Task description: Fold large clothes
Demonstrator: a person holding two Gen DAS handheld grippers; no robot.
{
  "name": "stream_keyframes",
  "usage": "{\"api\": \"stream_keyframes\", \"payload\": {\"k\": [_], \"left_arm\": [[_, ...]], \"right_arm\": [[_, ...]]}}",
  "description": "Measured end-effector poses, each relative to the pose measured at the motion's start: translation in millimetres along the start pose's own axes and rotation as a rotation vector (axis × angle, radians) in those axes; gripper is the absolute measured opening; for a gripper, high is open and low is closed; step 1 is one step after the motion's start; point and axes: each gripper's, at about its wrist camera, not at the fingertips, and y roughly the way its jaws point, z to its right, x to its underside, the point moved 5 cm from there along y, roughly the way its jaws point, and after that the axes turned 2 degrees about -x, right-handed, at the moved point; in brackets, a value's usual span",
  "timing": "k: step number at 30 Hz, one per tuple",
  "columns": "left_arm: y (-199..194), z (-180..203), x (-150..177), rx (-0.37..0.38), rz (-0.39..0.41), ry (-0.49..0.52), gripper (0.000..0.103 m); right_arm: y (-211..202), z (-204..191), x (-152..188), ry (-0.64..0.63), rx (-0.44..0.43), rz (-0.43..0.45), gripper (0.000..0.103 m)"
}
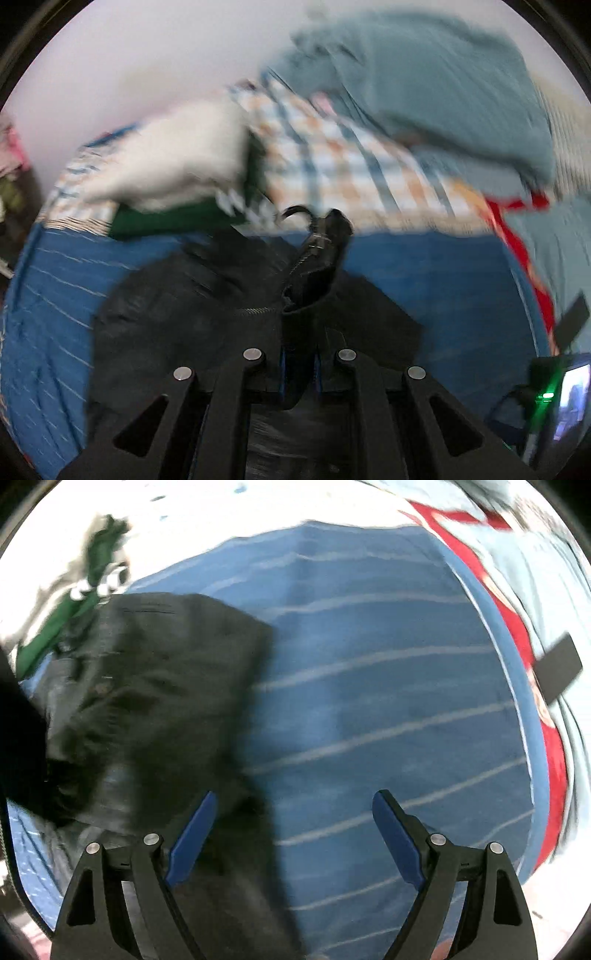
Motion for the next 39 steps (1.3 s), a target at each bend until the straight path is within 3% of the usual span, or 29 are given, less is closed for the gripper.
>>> {"api": "stream_keyframes", "payload": {"k": [5, 7, 8, 9, 10, 11, 15, 18, 22, 26, 30, 33, 38, 39], "left_arm": [[50.0, 20.2, 37.5, -0.030, -0.189, 0.021, 0.012], [55.1, 23.7, 47.3, -0.021, -0.217, 0.015, 0.023], [55.1, 24.7, 49.7, -0.009, -0.224, 0.011, 0.042], [53.3, 25.8, 50.5, 0.000, -0.225, 0.011, 0.075], [52.1, 23.2, 48.8, 0.005, -0.220, 0.008, 0.090], [47.3, 23.0, 47.2, 0.012, -0.203, 0.002, 0.099], [32.1, 13.6, 40.5, 0.003, -0.184, -0.011, 0.099], [19.8, -14.7, 37.2, -0.036, -0.169, -0.047, 0.099], [-10.8, -95.3, 43.4, -0.174, -0.152, -0.148, 0.099], [-6.2, -184.5, 78.8, -0.396, -0.211, -0.204, 0.099], [21.3, -250.9, 125.6, -0.558, -0.317, -0.232, 0.099], [38.8, -278.7, 152.8, -0.611, -0.367, -0.234, 0.099], [65.0, -293.1, 180.9, -0.591, -0.413, -0.248, 0.101], [67.3, -294.1, 183.7, -0.585, -0.402, -0.251, 0.103]], "right_arm": [[16.4, 57.8, 13.0, 0.088, -0.061, -0.050, 0.088], [19.1, 73.7, 16.3, 0.112, -0.096, -0.056, 0.088], [20.6, 82.1, 18.1, 0.123, -0.113, -0.060, 0.088], [22.0, 89.6, 19.4, 0.132, -0.129, -0.067, 0.088], [23.1, 95.3, 19.8, 0.138, -0.144, -0.071, 0.088], [23.5, 101.4, 20.5, 0.143, -0.162, -0.076, 0.088], [18.3, 114.5, 22.5, 0.141, -0.222, -0.087, 0.088], [6.0, 110.9, 22.2, 0.117, -0.273, -0.086, 0.088], [-12.1, 90.7, 8.1, 0.114, -0.410, -0.098, 0.086], [-11.6, 42.8, -12.7, 0.057, -0.512, -0.112, 0.065], [5.3, -3.3, -20.2, -0.069, -0.461, -0.147, 0.062], [26.9, -39.4, -5.2, -0.169, -0.410, -0.218, 0.062], [67.3, -69.7, 23.9, -0.310, -0.259, -0.283, 0.062], [71.8, -72.1, 26.4, -0.331, -0.225, -0.280, 0.055]]}}
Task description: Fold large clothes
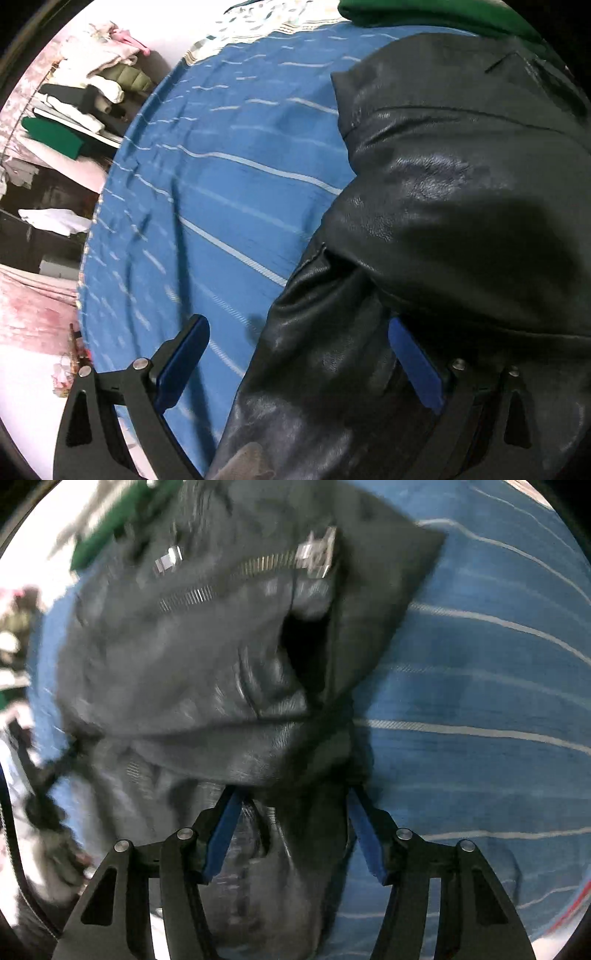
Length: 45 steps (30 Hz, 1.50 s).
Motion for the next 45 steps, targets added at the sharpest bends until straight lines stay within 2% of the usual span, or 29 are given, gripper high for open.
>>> {"api": "stream_keyframes", "payload": {"k": [2, 3, 6, 9, 11, 13, 16, 18, 21, 23, 24, 27, 31, 32, 34, 35, 37, 39, 40, 42, 43, 45], "left_arm": [[1.1, -1.9, 1.2, 0.032, 0.008, -0.011, 0.103], [1.1, -3.3, 1.2, 0.055, 0.009, -0.020, 0.103], [4.4, -2.6, -0.8, 0.135, 0.013, -0.052, 0.103], [4.0, -8.9, -1.3, 0.231, -0.036, -0.076, 0.103], [1.3, -18.8, -1.0, 0.211, -0.081, -0.081, 0.103], [-13.8, -32.5, -0.4, 0.197, -0.074, -0.102, 0.103], [-37.2, -45.4, -6.3, 0.181, -0.028, -0.132, 0.103], [-49.2, -43.7, -16.2, 0.170, 0.008, -0.140, 0.103], [-53.6, -25.6, -37.0, 0.155, 0.047, -0.117, 0.103], [-50.6, -15.0, -48.0, 0.151, 0.047, -0.100, 0.103], [-50.3, -7.9, -53.7, 0.156, 0.055, -0.090, 0.103], [-55.0, 2.4, -65.6, 0.156, 0.069, -0.053, 0.103], [-68.0, 7.8, -76.3, 0.171, 0.109, -0.017, 0.103], [-66.5, 12.1, -78.4, 0.168, 0.109, -0.004, 0.103], [-56.8, 23.4, -81.3, 0.144, 0.089, 0.034, 0.103], [-48.4, 30.4, -81.5, 0.127, 0.080, 0.053, 0.103], [-30.1, 41.7, -81.0, 0.106, 0.051, 0.093, 0.103], [-23.3, 46.8, -81.7, 0.109, 0.057, 0.103, 0.103], [-23.4, 48.1, -81.2, 0.110, 0.060, 0.104, 0.103], [-23.0, 48.9, -81.4, 0.110, 0.070, 0.107, 0.103], [-23.5, 49.0, -81.2, 0.109, 0.073, 0.109, 0.103], [-23.0, 49.4, -80.8, 0.109, 0.077, 0.106, 0.103]], "right_arm": [[1.0, 4.5, 1.8, 0.001, 0.107, 0.025, 0.037], [-2.2, 10.7, 3.7, 0.023, 0.139, 0.042, 0.037], [-3.0, 30.7, 10.9, 0.120, 0.149, 0.060, 0.040], [5.0, 26.1, 9.7, 0.129, 0.187, 0.009, 0.043], [-4.9, 22.2, 11.0, 0.166, 0.188, -0.028, 0.043], [-24.7, 18.8, 14.1, 0.210, 0.176, -0.023, 0.046], [-67.2, 16.0, 15.3, 0.273, 0.091, 0.082, 0.047], [-84.0, 12.3, 3.9, 0.300, -0.025, 0.167, 0.061], [-74.8, 13.6, -20.5, 0.299, -0.088, 0.210, 0.063], [-53.3, 13.2, -34.1, 0.310, -0.105, 0.181, 0.062], [-41.5, 4.6, -35.7, 0.324, -0.080, 0.162, 0.045], [-36.3, -4.9, -40.7, 0.297, 0.032, 0.192, 0.014], [-57.1, -5.4, -21.8, 0.333, 0.040, 0.274, 0.006], [-60.7, -1.8, -16.8, 0.344, 0.054, 0.279, 0.000], [-57.6, 9.6, -7.6, 0.356, 0.130, 0.257, 0.000], [-51.1, 16.0, -6.5, 0.373, 0.141, 0.229, 0.000], [-39.7, 24.9, -5.3, 0.406, 0.097, 0.157, 0.000], [-46.3, 21.1, -6.0, 0.393, 0.043, 0.175, 0.003], [-54.2, 13.9, -8.6, 0.358, 0.055, 0.200, 0.007], [-68.5, -3.3, -16.1, 0.287, 0.063, 0.250, 0.033], [-73.9, -13.5, -20.1, 0.258, 0.055, 0.272, 0.037], [-79.4, -35.4, -35.5, 0.182, 0.035, 0.304, 0.038]]}}
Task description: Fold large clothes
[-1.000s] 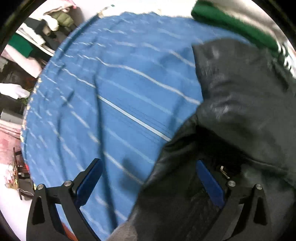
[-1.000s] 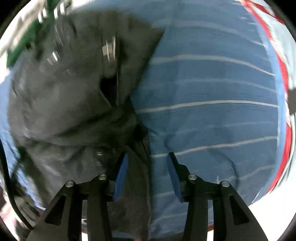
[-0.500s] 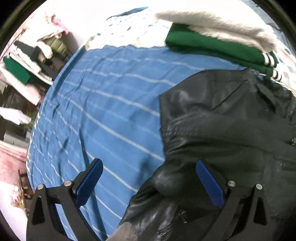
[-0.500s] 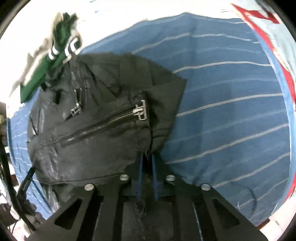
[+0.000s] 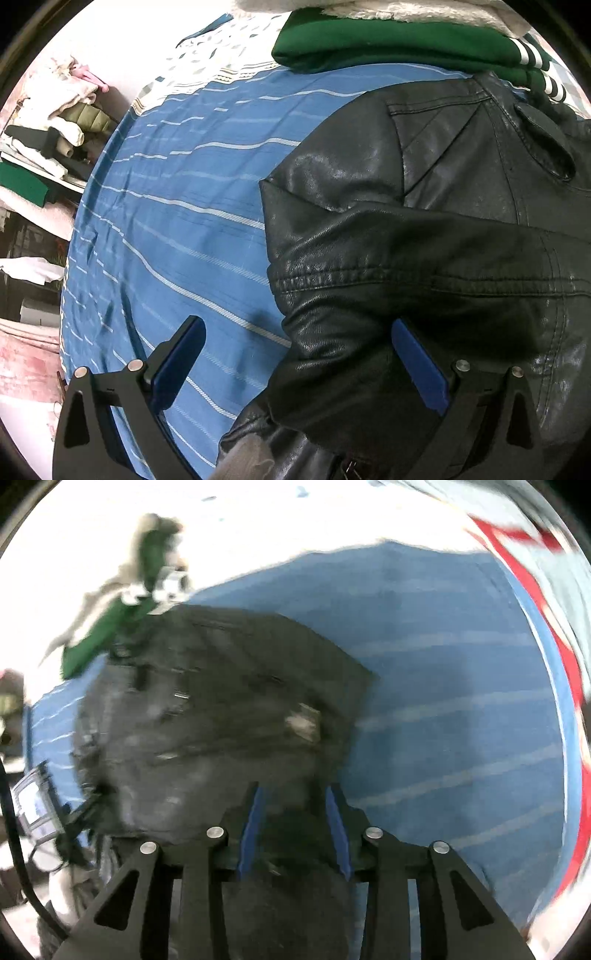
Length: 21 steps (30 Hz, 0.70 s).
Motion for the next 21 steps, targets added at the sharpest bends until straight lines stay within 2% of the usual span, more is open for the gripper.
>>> {"api": "stream_keyframes", "payload": {"k": [2, 4, 6, 7, 14, 21], "left_arm": [[0.7, 1.3, -0.3, 0.002, 0.003, -0.006, 0.103], [1.3, 1.3, 0.2, 0.007, 0.004, -0.009, 0.103], [2.0, 0.4, -0.5, 0.018, 0.004, -0.015, 0.103], [2.3, 0.1, -0.3, 0.025, 0.004, -0.017, 0.103], [7.5, -3.7, 0.9, 0.082, -0.005, -0.069, 0.103], [7.4, -4.4, 1.4, 0.076, -0.003, -0.081, 0.103]], "right_arm": [[14.5, -25.2, -10.2, -0.056, -0.028, -0.013, 0.038], [45.2, -39.0, -12.3, -0.077, -0.024, -0.085, 0.038], [81.2, -37.3, -6.4, -0.102, 0.076, -0.195, 0.037], [93.3, -34.3, -5.9, -0.110, 0.094, -0.220, 0.037], [115.3, -45.3, -10.1, -0.096, 0.158, -0.266, 0.037], [118.8, -44.8, -18.3, -0.099, 0.179, -0.298, 0.037]]}}
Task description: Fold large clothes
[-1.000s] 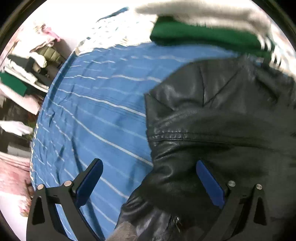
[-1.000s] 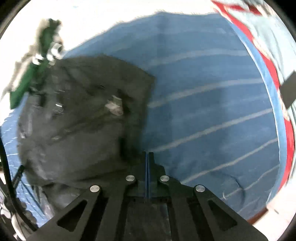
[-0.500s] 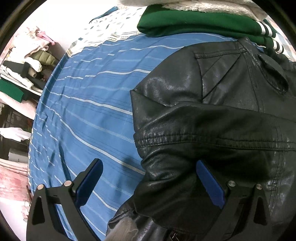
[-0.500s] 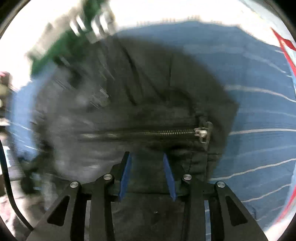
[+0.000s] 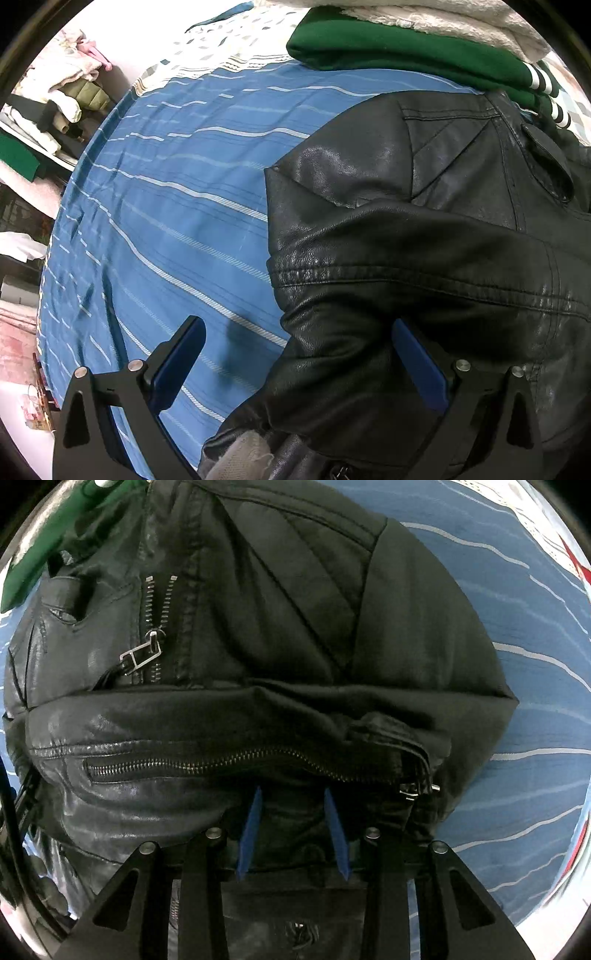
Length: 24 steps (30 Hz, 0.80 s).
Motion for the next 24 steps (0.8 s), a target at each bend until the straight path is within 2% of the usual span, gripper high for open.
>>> {"api": "stream_keyframes", "payload": {"k": [5, 7, 8, 9, 10, 11, 13, 16, 18, 24], "left_arm": [[-3.0, -1.1, 0.9, -0.015, -0.005, -0.014, 0.103], [-9.7, -3.7, 1.1, -0.039, -0.012, -0.031, 0.103], [-17.1, -5.7, 1.8, -0.065, -0.002, -0.041, 0.103], [-26.6, -6.7, 3.6, -0.096, 0.017, -0.046, 0.103], [-36.0, -6.6, 6.0, -0.121, 0.034, -0.045, 0.103], [-45.9, -5.5, 9.6, -0.148, 0.050, -0.042, 0.103], [-70.6, 0.7, 23.4, -0.224, 0.072, -0.026, 0.103], [-104.3, 20.7, 56.4, -0.311, 0.068, -0.002, 0.103], [-126.5, 44.5, 88.8, -0.349, 0.035, 0.024, 0.103], [-184.1, 137.7, 182.0, -0.384, -0.045, 0.145, 0.103]], "right_arm": [[1.4, -1.1, -6.9, -0.008, -0.002, -0.004, 0.037], [-1.9, 0.3, -7.4, -0.015, -0.021, -0.007, 0.038], [-4.4, -1.5, -4.9, -0.020, -0.039, -0.003, 0.042], [-12.4, -0.4, -3.0, -0.025, -0.095, 0.010, 0.055], [-21.4, 1.9, -0.1, -0.026, -0.159, 0.025, 0.060], [-31.1, 5.5, 5.0, -0.025, -0.229, 0.044, 0.064], [-49.1, 18.8, 17.1, -0.021, -0.308, 0.080, 0.064], [-66.9, 46.5, 35.8, -0.034, -0.356, 0.123, 0.064], [-68.9, 68.8, 46.4, -0.051, -0.325, 0.120, 0.070], [-56.9, 144.0, 77.0, -0.102, -0.263, 0.055, 0.070]]}}
